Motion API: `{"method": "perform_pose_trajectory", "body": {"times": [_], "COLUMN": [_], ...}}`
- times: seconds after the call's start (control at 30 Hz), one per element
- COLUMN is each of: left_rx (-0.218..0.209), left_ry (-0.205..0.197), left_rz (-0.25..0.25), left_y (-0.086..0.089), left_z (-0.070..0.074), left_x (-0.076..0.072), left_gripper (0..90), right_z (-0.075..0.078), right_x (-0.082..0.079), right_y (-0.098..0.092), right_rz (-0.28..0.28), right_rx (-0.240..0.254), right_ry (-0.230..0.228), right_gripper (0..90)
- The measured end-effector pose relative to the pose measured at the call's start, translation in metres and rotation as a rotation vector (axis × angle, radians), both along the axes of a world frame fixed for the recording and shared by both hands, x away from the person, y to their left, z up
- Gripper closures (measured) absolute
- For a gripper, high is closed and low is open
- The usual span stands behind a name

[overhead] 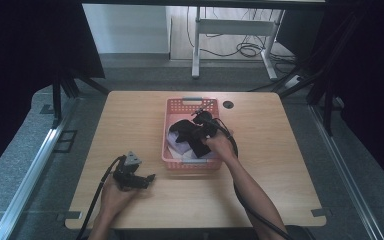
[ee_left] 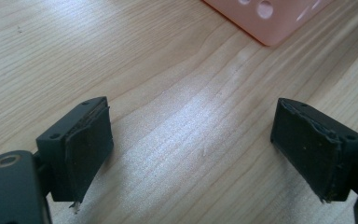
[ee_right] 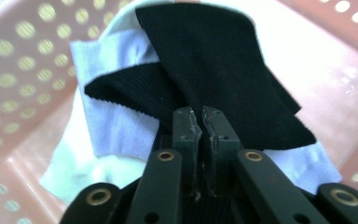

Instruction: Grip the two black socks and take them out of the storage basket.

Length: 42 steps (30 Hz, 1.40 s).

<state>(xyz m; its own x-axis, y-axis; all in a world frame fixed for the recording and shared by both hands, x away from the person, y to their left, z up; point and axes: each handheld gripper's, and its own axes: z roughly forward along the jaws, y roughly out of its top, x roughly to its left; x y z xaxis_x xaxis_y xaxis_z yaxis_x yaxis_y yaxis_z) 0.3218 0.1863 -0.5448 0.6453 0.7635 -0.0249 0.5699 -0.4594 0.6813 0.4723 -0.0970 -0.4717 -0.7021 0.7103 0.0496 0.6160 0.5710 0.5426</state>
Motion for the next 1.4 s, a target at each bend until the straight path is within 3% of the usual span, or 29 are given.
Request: {"method": "perform_pose_trajectory", "body": {"times": [0.4, 0.67, 1.07, 1.4], "left_rx": [-0.002, -0.003, 0.001, 0.001], "left_ry": [0.0, -0.002, -0.002, -0.002], "left_rz": [0.002, 0.002, 0.002, 0.002], "left_y": [0.0, 0.0, 0.0, 0.0], "left_z": [0.0, 0.0, 0.0, 0.0], "left_x": [0.0, 0.0, 0.0, 0.0], "left_gripper": [12.5, 12.5, 12.5, 12.5], "right_z": [0.042, 0.072, 0.109, 0.124], "right_x": [-0.005, -0.01, -0.019, -0.024], "right_y": [-0.016, -0.027, -0.049, -0.077], "right_rz": [0.004, 0.008, -0.011, -0.059], "right_rx": [0.134, 0.195, 0.248, 0.265], "right_ry": [-0.056, -0.097, -0.167, -0.21], "right_gripper": [86.7, 86.7, 86.8, 86.8]}}
